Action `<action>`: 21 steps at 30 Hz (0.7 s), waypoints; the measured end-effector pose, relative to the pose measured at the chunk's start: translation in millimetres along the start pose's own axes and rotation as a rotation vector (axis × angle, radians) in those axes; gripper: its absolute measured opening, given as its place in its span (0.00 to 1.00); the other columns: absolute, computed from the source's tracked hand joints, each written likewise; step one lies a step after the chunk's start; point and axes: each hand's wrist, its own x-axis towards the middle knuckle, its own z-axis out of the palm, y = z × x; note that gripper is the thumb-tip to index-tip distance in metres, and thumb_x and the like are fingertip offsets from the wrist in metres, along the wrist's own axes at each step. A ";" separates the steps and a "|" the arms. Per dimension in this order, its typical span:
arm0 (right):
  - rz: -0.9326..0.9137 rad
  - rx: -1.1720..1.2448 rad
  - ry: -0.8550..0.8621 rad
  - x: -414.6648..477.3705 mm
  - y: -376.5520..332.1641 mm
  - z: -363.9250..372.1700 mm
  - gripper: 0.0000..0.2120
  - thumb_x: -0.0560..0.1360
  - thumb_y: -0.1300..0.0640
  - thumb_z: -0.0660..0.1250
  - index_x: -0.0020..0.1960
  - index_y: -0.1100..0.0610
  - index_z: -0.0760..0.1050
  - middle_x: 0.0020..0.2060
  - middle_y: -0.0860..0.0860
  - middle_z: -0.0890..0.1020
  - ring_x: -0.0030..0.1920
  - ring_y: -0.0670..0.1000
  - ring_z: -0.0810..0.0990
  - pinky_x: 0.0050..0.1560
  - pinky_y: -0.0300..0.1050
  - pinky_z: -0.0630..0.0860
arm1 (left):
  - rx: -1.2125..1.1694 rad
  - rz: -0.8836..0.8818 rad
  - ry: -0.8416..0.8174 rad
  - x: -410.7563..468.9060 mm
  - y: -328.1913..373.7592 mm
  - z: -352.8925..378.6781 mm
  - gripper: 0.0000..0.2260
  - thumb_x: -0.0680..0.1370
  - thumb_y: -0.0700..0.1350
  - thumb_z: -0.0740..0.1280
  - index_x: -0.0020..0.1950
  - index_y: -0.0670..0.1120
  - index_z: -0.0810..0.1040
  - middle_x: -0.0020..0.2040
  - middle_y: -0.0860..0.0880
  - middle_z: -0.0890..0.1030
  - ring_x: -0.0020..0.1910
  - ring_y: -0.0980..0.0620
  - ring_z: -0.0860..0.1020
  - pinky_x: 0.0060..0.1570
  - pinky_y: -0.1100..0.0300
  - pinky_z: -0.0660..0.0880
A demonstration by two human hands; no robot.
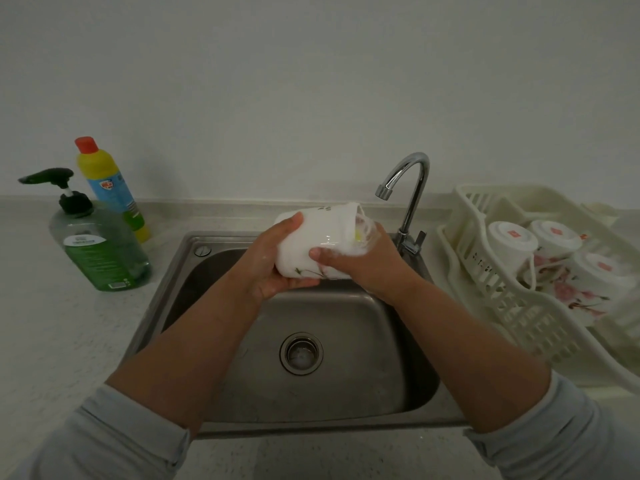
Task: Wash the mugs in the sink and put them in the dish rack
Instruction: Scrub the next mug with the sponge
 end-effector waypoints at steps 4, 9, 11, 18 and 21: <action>-0.061 -0.018 -0.040 -7.7 4.2 -9.6 0.25 0.66 0.64 0.75 0.61 0.60 0.73 0.52 0.53 0.82 0.53 0.47 0.81 0.50 0.39 0.79 | 0.010 0.032 0.000 0.1 -1.8 1.2 0.31 0.65 0.55 0.72 0.66 0.49 0.71 0.58 0.42 0.79 0.52 0.40 0.80 0.41 0.46 0.79; 0.023 -0.105 -0.320 -7.3 8.9 -13.1 0.22 0.70 0.63 0.72 0.60 0.47 0.71 0.56 0.47 0.79 0.58 0.44 0.78 0.62 0.43 0.74 | 0.038 0.177 -0.002 2.3 -2.1 6.9 0.22 0.67 0.49 0.70 0.59 0.55 0.71 0.61 0.44 0.76 0.55 0.42 0.78 0.40 0.46 0.79; 0.135 0.092 -0.395 -4.7 3.1 -12.8 0.21 0.70 0.66 0.71 0.57 0.49 0.72 0.53 0.48 0.80 0.57 0.48 0.79 0.62 0.46 0.74 | 0.059 0.221 -0.005 1.9 -4.8 8.7 0.23 0.65 0.49 0.72 0.58 0.56 0.71 0.60 0.44 0.76 0.54 0.43 0.79 0.41 0.48 0.79; 0.262 0.563 -0.303 0.8 0.4 -15.6 0.20 0.62 0.72 0.71 0.51 0.58 0.76 0.41 0.51 0.85 0.43 0.49 0.84 0.43 0.44 0.82 | 0.204 0.487 -0.104 -1.4 -13.9 6.8 0.28 0.66 0.49 0.71 0.63 0.55 0.65 0.61 0.42 0.73 0.56 0.47 0.78 0.47 0.54 0.78; 0.194 0.520 -0.176 3.3 -2.7 -12.7 0.17 0.64 0.70 0.71 0.51 0.57 0.76 0.44 0.54 0.83 0.45 0.53 0.83 0.41 0.49 0.81 | 0.216 0.372 -0.073 0.9 -12.9 6.6 0.29 0.68 0.51 0.70 0.66 0.58 0.62 0.64 0.45 0.72 0.58 0.47 0.77 0.50 0.51 0.79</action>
